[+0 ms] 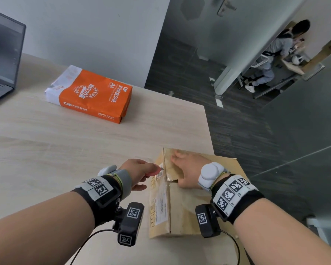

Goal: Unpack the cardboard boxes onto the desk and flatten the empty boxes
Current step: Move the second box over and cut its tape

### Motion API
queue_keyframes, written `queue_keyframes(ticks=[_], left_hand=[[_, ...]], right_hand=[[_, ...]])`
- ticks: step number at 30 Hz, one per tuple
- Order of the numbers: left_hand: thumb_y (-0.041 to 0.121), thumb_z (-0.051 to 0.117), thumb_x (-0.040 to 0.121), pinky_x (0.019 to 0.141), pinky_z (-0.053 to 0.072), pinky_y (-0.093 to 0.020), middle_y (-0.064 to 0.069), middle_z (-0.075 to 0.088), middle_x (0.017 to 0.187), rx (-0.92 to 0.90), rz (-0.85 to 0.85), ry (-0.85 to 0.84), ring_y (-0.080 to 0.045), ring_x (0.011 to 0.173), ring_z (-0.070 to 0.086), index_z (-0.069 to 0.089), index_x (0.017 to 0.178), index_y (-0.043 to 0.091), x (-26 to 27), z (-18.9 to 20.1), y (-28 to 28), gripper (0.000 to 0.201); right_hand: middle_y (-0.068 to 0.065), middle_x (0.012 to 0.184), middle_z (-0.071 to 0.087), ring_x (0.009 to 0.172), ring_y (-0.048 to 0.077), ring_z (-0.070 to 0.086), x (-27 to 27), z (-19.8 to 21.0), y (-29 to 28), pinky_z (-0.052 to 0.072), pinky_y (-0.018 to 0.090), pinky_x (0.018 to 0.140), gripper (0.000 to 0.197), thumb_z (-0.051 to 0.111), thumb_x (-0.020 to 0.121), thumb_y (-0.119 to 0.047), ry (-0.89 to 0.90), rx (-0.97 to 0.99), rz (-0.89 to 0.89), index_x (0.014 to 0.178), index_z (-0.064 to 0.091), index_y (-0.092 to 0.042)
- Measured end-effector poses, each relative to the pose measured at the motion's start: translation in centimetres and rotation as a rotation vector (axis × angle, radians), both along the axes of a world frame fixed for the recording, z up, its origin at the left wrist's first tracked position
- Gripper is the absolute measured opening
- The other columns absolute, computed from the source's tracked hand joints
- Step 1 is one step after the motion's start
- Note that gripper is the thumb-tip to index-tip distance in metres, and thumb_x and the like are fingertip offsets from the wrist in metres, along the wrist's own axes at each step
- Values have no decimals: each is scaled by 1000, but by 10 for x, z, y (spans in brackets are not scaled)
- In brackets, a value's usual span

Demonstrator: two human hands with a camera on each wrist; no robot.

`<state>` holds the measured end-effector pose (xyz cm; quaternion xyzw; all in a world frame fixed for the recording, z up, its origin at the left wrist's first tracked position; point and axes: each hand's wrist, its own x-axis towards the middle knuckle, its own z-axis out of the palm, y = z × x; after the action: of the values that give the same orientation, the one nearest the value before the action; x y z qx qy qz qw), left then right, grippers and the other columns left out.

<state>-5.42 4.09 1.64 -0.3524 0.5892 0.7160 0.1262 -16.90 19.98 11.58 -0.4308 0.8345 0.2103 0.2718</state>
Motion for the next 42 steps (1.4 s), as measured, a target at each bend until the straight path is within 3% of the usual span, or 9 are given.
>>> queue_keyframes(ticks=[3,6,15,19,24,29,32,37,42], left_hand=[[34,82,77,64,58,-32,-4,61,85,6,9,2,-17,78,56,76,86,11,-1,0,3,26],[32,84,76,62,58,-31,-3,60,83,29,-17,0,-17,76,55,74,81,13,-2,2,8,22],[21,84,75,66,60,-32,-2,51,71,130,-196,-54,-13,60,44,74,90,7,6,4,16,23],[31,84,64,68,61,-32,-3,62,84,99,-320,-30,-13,70,49,78,89,11,12,4,19,32],[54,81,78,66,58,-28,1,72,93,-130,-250,-27,-15,84,65,79,92,21,28,-17,-14,37],[97,56,55,81,60,-35,13,74,73,-578,-468,-285,-12,77,71,76,79,37,56,-45,-53,68],[94,45,64,84,51,-29,18,70,78,-778,-512,-351,-6,77,67,68,84,41,70,-57,-62,61],[82,57,66,75,58,-33,14,66,89,-750,-501,-288,-10,76,66,63,84,37,75,-75,-61,50],[71,65,76,74,52,-32,11,50,107,-808,-531,-265,-12,87,59,63,96,36,69,-72,-55,41]], right_hand=[[7,169,11,147,30,33,4,0,3,41,44,112,84,61,87,-40,-6,-1,-10,158,23,-16],[7,166,19,141,33,40,7,-1,3,46,47,105,80,63,86,-40,-5,-12,-14,154,29,-16],[5,169,12,145,31,36,9,1,4,45,44,108,82,63,86,-39,-3,-19,-41,156,27,-18],[0,169,9,149,24,31,6,7,6,39,38,113,85,62,86,-41,-22,-54,-63,159,22,-24],[-3,169,4,151,20,26,10,7,11,35,34,116,87,61,87,-41,-23,-65,-81,160,17,-25],[-4,170,1,152,20,22,14,5,12,33,34,117,85,59,89,-39,-17,-70,-94,161,15,-26],[-4,170,0,153,20,21,14,4,11,32,34,117,84,59,90,-39,-19,-73,-98,160,15,-27],[-6,169,-2,155,21,15,15,-2,11,32,35,117,87,59,90,-41,-9,-69,-108,161,11,-27],[-4,169,-5,156,20,8,16,-11,15,24,35,120,87,58,91,-41,-5,-104,-125,161,9,-27]])
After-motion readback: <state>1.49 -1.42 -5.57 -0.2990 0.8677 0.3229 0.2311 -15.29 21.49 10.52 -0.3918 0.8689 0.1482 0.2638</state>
